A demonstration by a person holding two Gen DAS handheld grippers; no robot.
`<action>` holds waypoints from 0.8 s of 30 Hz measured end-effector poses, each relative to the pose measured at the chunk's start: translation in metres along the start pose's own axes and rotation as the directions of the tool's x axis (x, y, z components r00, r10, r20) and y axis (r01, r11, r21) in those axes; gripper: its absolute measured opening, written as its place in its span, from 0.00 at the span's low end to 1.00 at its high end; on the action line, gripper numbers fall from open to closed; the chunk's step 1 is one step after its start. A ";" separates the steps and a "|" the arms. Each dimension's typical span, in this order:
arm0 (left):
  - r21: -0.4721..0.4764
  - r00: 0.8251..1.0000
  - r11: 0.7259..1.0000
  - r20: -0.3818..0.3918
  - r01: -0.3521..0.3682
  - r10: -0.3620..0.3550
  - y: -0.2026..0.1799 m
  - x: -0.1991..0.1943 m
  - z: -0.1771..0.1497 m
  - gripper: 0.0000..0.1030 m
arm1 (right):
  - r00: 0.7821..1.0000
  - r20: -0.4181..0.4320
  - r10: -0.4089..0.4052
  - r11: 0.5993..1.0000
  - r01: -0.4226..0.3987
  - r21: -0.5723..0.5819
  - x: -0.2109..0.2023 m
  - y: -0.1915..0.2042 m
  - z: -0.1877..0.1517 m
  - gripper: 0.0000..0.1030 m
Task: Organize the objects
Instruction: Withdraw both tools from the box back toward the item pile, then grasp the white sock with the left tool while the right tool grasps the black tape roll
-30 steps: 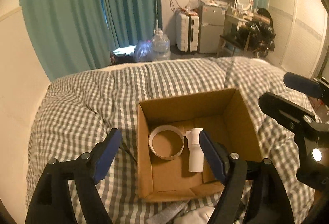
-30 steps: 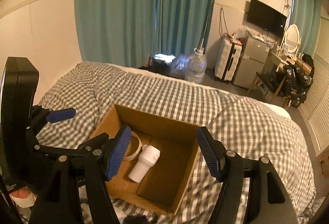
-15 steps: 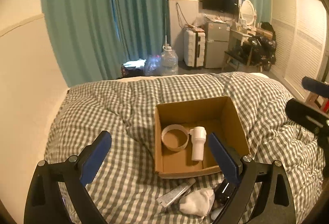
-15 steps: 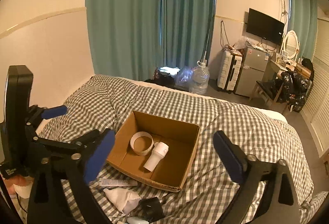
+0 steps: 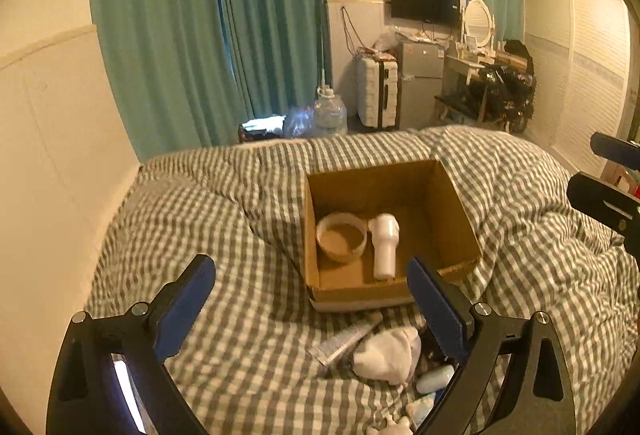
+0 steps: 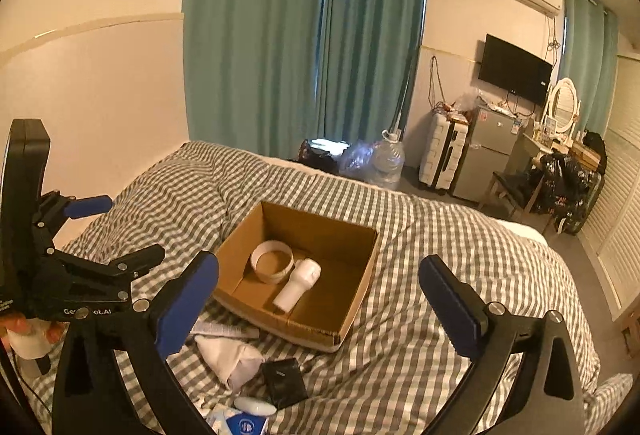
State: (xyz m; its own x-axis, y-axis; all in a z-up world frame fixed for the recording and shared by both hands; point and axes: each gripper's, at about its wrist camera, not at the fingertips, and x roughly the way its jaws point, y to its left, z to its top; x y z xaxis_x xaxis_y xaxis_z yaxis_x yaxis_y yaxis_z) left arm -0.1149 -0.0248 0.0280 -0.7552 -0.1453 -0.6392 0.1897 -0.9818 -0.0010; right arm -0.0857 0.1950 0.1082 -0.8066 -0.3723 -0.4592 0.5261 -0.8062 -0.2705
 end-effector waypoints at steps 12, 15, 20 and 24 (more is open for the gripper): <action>-0.021 0.987 1.000 -0.163 -0.005 0.001 -0.013 0.064 -0.070 0.96 | 0.980 -0.195 0.041 0.999 -0.035 0.034 0.073 -0.002 -0.072 0.98; -0.005 0.980 1.000 -0.201 -0.007 0.006 -0.020 0.079 -0.083 0.96 | 0.967 -0.247 0.062 0.997 -0.051 0.051 0.092 -0.002 -0.090 0.98; -0.001 0.964 0.999 -0.262 0.051 -0.049 -0.032 0.094 -0.102 0.96 | 0.935 -0.348 0.073 0.997 -0.065 0.034 0.120 0.003 -0.120 0.98; 0.020 0.945 0.997 -0.321 0.075 -0.064 -0.040 0.108 -0.119 0.96 | 0.891 -0.442 0.107 0.994 -0.092 0.055 0.140 0.007 -0.150 0.96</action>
State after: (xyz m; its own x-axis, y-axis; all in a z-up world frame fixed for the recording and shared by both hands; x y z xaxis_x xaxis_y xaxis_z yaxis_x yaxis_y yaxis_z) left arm -0.1299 0.0130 -0.1326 -0.5240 -0.0347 -0.8510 0.1197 -0.9923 -0.0332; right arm -0.1543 0.2062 -0.0843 -0.5429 -0.2150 -0.8118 0.5828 -0.7925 -0.1798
